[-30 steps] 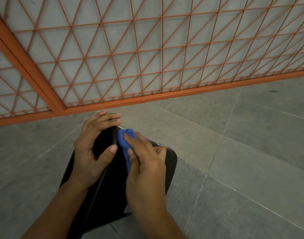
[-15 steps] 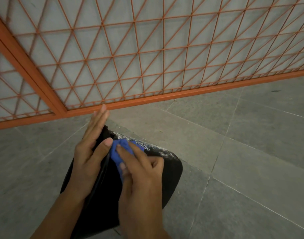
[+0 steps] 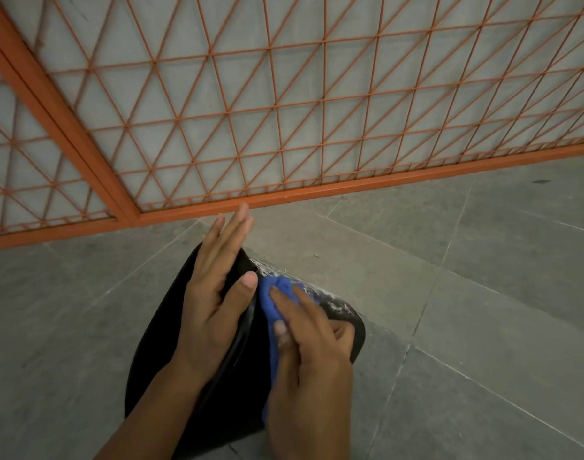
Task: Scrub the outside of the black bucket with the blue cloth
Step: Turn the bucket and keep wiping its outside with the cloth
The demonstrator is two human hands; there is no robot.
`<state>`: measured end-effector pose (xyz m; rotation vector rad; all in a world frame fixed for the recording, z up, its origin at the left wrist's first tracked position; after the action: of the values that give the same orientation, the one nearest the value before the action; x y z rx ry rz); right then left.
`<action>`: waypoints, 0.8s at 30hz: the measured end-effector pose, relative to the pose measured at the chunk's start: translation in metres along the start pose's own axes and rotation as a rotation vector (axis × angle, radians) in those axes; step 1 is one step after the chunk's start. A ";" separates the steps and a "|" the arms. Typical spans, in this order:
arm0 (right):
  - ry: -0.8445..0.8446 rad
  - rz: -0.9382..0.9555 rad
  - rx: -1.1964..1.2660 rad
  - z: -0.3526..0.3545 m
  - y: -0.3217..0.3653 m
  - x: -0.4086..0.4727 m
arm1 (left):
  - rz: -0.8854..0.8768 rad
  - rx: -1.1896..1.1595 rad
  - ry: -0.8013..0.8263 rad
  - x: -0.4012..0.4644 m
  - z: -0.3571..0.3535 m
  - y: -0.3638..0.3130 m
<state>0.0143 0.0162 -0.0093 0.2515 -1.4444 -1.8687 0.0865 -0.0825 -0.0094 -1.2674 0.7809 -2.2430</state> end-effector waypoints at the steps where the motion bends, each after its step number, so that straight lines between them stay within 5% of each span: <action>1: -0.006 0.013 0.017 0.001 0.003 -0.001 | -0.001 0.001 0.000 0.000 0.000 0.000; 5: 0.151 -0.053 0.094 0.000 -0.007 0.012 | -0.010 0.025 0.024 0.001 -0.001 -0.001; 9: 0.034 -0.009 0.014 0.002 0.004 0.002 | -0.015 -0.001 0.027 0.002 -0.001 0.000; 12: 0.142 -0.040 0.074 -0.004 0.001 0.010 | 0.007 -0.024 0.031 0.005 0.000 0.003; 24: 0.036 0.026 -0.072 -0.011 0.007 -0.003 | 0.002 -0.030 0.054 0.007 0.003 0.001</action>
<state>0.0254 0.0093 -0.0081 0.2285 -1.3472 -1.8822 0.0863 -0.0883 -0.0048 -1.2238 0.8385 -2.2808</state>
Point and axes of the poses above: each hand's wrist, its own x-axis towards the middle knuckle, its own z-axis out of the back of the hand, y = z × x, the point moved 4 cm from there along x, towards the middle knuckle, and after that the axes turned 11 degrees about -z, right-handed, at the moved point
